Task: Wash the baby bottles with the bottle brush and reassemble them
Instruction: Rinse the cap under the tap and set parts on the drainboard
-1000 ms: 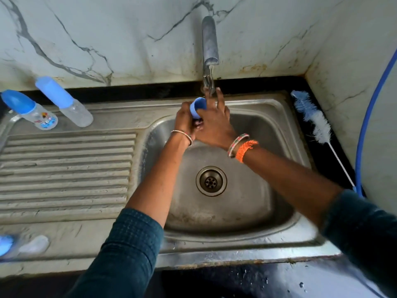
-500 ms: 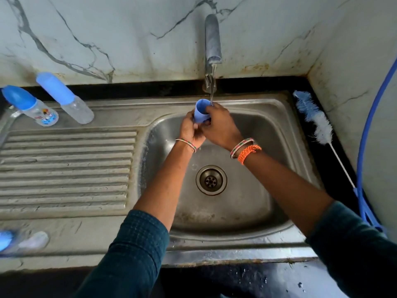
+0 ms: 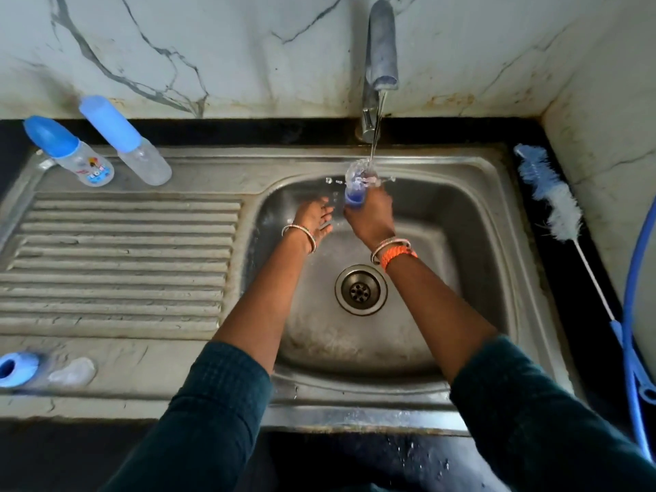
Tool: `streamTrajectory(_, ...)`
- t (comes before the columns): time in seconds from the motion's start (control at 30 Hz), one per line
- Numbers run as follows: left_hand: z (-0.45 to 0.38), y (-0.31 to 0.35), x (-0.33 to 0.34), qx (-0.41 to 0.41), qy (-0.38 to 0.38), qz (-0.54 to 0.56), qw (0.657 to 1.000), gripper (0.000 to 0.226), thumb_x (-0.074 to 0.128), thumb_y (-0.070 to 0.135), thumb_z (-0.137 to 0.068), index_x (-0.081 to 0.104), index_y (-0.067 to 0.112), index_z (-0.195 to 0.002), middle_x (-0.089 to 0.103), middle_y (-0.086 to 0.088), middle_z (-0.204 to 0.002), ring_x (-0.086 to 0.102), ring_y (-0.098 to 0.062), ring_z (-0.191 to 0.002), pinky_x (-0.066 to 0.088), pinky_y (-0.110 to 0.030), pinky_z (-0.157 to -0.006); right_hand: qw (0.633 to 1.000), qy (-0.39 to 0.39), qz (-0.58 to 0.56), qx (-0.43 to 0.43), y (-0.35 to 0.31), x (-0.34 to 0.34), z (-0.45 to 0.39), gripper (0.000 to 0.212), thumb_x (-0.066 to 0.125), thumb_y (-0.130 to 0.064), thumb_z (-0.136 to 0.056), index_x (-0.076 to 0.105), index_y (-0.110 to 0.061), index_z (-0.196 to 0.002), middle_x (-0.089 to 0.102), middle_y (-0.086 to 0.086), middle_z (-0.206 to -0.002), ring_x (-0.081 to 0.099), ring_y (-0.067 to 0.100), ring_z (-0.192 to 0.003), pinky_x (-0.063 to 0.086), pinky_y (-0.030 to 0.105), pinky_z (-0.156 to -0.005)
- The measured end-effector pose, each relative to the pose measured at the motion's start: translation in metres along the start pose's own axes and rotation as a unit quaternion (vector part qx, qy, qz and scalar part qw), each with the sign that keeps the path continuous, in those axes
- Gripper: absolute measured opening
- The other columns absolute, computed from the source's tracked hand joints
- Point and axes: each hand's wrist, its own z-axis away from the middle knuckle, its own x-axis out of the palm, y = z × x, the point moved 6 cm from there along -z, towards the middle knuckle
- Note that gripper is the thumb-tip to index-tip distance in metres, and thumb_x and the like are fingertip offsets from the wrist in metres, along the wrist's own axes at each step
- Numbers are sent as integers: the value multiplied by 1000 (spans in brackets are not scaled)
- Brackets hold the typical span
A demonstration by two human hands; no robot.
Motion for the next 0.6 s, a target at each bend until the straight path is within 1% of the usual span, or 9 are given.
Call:
streamTrajectory(0.13,3,6,6,-6,-7,28,1000,20,35,14,-100,54,12,-95,57,-3,-84,51,-14,-73,44,-32,-85,999,46,-19,7,-4,-11,-5,44,67,-1,-80,50,-6,-120,57,8,-111,52,16,-98,43,23,-82)
streamTrajectory(0.27,11,5,12,-27,-10,51,998,25,35,7,-95,51,10,-76,50,-5,-65,41,-15,-61,42,-25,-62,1000,-3,2,-14,-5,-6,-12,38,67,-2,-77,58,-4,-114,64,13,-109,61,24,-98,43,19,-80)
streamTrajectory(0.33,14,6,14,-24,-6,46,999,25,35,9,-96,51,9,-77,53,-7,-72,46,-16,-63,43,-25,-63,1000,10,-18,-9,-8,-12,-16,40,66,-2,-75,55,-4,-114,61,10,-106,57,21,-94,46,24,-77)
streamTrajectory(0.4,15,2,15,-37,-14,45,998,27,32,13,-98,50,10,-77,53,-8,-78,50,-18,-69,44,-27,-68,994,-57,-66,68,-4,-9,-15,38,70,-2,-74,59,-3,-110,57,5,-99,53,16,-88,44,15,-64)
streamTrajectory(0.43,16,0,16,-44,-21,34,998,28,31,15,-98,49,11,-76,53,-8,-80,50,-18,-70,44,-28,-72,973,-84,-170,133,-2,-7,-15,30,71,-6,-73,62,-4,-102,58,6,-92,55,17,-81,45,15,-54)
streamTrajectory(0.5,23,6,19,-44,-38,36,998,28,32,18,-97,52,11,-79,57,-7,-84,54,-18,-76,45,-32,-87,851,-105,-431,282,-1,-3,-12,18,61,-20,-82,59,-5,-90,59,12,-82,57,20,-64,47,18,-42)
streamTrajectory(0.53,24,7,20,-42,-48,44,997,28,32,20,-97,54,11,-83,59,-8,-88,56,-18,-79,44,-35,-91,775,-134,-521,331,-5,0,-8,27,51,-28,-88,58,-2,-91,58,15,-78,57,20,-55,45,18,-39)
streamTrajectory(0.57,25,9,22,-41,-60,51,996,26,33,21,-96,56,11,-88,62,-8,-92,58,-19,-82,45,-36,-91,728,-159,-560,361,-7,1,-6,39,43,-35,-92,56,1,-92,58,16,-73,55,18,-46,42,17,-35)
streamTrajectory(0.6,28,12,25,-42,-74,56,995,24,36,21,-94,57,11,-91,64,-9,-95,61,-20,-83,47,-36,-87,711,-176,-571,372,-10,-1,-5,49,38,-43,-95,55,3,-92,58,15,-65,53,15,-37,38,16,-30)
